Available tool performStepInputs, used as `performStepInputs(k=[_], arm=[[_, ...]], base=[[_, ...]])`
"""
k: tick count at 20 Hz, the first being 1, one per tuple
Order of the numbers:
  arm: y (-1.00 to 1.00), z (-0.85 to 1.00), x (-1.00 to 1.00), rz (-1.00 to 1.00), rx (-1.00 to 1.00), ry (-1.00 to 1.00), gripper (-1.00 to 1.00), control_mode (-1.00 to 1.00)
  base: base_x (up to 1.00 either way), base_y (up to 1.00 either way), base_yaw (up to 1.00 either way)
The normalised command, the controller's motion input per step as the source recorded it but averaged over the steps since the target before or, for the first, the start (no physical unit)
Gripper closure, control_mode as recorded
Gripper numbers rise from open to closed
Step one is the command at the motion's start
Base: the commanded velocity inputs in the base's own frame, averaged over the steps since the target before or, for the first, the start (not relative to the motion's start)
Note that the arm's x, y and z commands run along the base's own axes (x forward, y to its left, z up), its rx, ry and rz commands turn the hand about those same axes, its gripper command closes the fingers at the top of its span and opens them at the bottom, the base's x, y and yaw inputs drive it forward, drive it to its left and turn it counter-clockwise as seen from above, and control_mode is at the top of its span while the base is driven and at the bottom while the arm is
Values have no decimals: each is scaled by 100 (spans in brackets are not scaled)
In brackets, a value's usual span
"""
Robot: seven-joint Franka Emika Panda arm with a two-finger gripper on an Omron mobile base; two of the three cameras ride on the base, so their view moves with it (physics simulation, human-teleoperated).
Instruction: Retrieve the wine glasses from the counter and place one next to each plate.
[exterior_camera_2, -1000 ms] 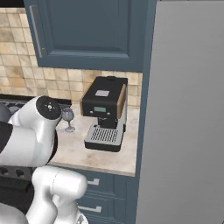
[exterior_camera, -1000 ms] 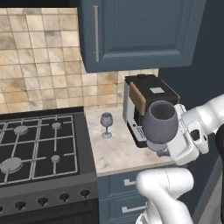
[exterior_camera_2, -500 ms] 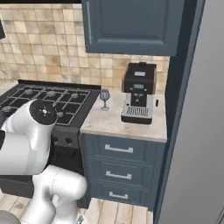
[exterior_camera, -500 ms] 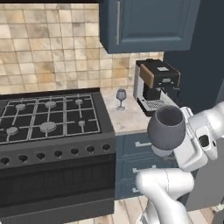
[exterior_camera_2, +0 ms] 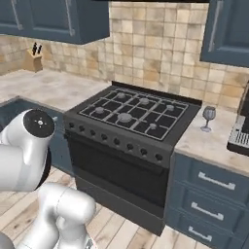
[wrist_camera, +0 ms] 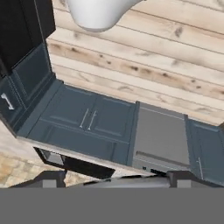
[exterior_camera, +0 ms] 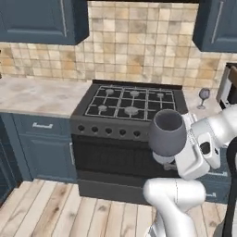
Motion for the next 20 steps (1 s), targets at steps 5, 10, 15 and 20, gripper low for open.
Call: performStepInputs(k=[5, 10, 15, 20], arm=[[0, 0, 0, 0, 0, 0, 100, 100], [0, 0, 0, 0, 0, 0, 100, 100], [0, 0, 0, 0, 0, 0, 100, 100], [0, 0, 0, 0, 0, 0, 100, 100]], base=[[0, 5, 96], [0, 2, 95], [0, 6, 93], [0, 3, 95]])
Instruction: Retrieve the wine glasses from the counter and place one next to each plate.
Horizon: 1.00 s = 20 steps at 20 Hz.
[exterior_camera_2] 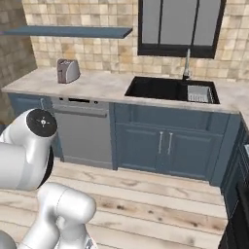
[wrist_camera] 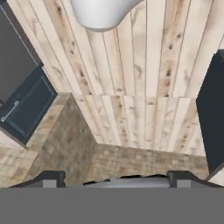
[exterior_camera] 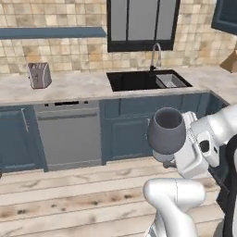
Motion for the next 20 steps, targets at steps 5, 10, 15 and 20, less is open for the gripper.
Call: performStepInputs(k=[5, 10, 15, 20], arm=[[0, 0, 0, 0, 0, 0, 100, 100], [0, 0, 0, 0, 0, 0, 100, 100], [0, 0, 0, 0, 0, 0, 100, 100], [0, 0, 0, 0, 0, 0, 100, 100]], base=[[1, 0, 91], [0, 0, 92], [9, 0, 94], [9, -3, 91]])
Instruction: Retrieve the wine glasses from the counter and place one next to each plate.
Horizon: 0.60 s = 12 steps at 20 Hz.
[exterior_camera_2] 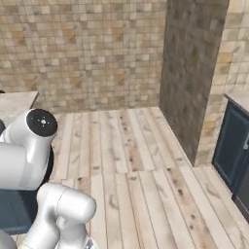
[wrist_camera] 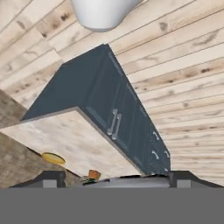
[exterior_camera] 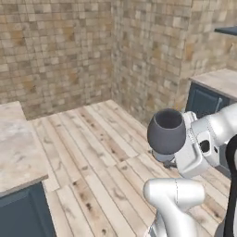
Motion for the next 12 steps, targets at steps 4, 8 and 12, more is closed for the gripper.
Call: performStepInputs(k=[4, 8, 12], arm=[[0, 0, 0, 0, 0, 0, 100, 100], [0, 0, 0, 0, 0, 0, 100, 100], [0, 0, 0, 0, 0, 0, 100, 100]], base=[[3, -3, 88], [57, -32, 44], [97, -47, 5]])
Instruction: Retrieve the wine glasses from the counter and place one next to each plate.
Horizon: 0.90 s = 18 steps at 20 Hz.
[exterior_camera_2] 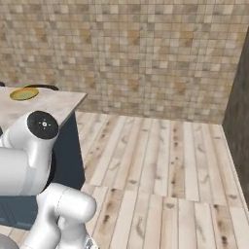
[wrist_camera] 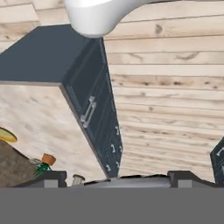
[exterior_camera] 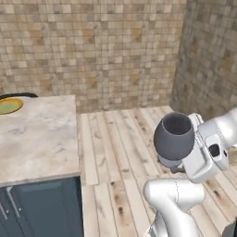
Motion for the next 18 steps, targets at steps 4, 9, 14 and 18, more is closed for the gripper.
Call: performStepInputs(k=[4, 9, 14, 18], arm=[[0, 0, 0, 0, 0, 0, 100, 100], [0, 0, 0, 0, 0, 0, 100, 100], [0, 0, 0, 0, 0, 0, 100, 100], [0, 0, 0, 0, 0, 0, 100, 100]], base=[[100, -99, 0], [100, -85, 2], [100, -51, 1], [100, -48, 0]])
